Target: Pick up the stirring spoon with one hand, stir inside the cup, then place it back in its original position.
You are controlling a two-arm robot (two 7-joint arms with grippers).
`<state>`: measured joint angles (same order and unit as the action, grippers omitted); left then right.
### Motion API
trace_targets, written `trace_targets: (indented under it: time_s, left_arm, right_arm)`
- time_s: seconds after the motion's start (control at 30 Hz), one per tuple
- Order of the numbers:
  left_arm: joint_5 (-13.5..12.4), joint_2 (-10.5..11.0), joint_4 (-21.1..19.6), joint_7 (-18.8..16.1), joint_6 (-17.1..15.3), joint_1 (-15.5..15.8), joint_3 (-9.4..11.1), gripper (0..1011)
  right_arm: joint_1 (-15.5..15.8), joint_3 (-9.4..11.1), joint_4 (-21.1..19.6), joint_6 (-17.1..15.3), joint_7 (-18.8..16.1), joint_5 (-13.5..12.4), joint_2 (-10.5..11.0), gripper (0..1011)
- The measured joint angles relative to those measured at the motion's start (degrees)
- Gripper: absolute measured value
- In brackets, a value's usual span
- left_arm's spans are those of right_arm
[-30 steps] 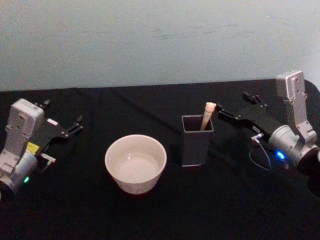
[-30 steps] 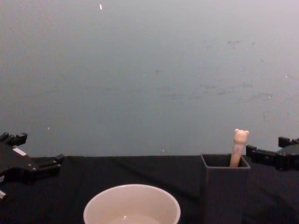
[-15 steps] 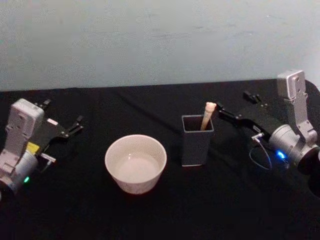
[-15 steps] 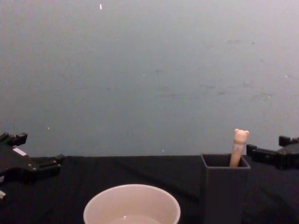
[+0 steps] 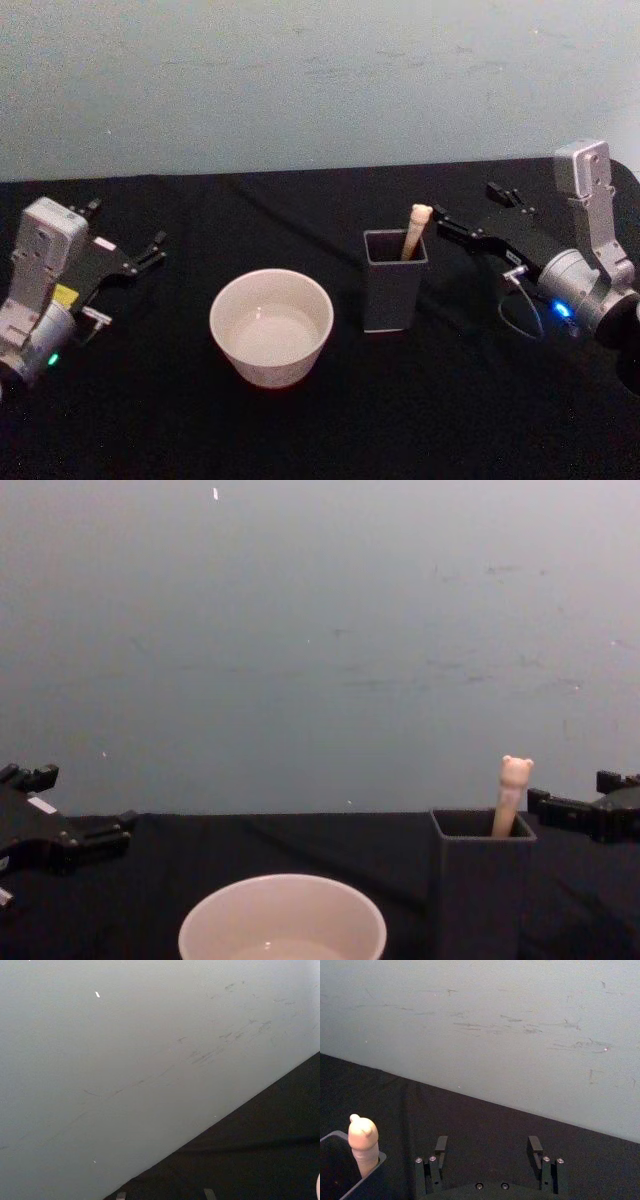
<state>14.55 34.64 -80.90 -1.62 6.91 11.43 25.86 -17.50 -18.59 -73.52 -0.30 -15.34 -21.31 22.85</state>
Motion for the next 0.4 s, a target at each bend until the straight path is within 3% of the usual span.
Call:
trace_targets:
  time_s: [0.4]
  left_arm:
    - [0.0, 0.0, 0.0, 0.0, 0.0, 0.0, 0.0, 1001]
  right_arm:
    - [0.0, 0.0, 0.0, 0.0, 0.0, 0.01, 0.0, 1002]
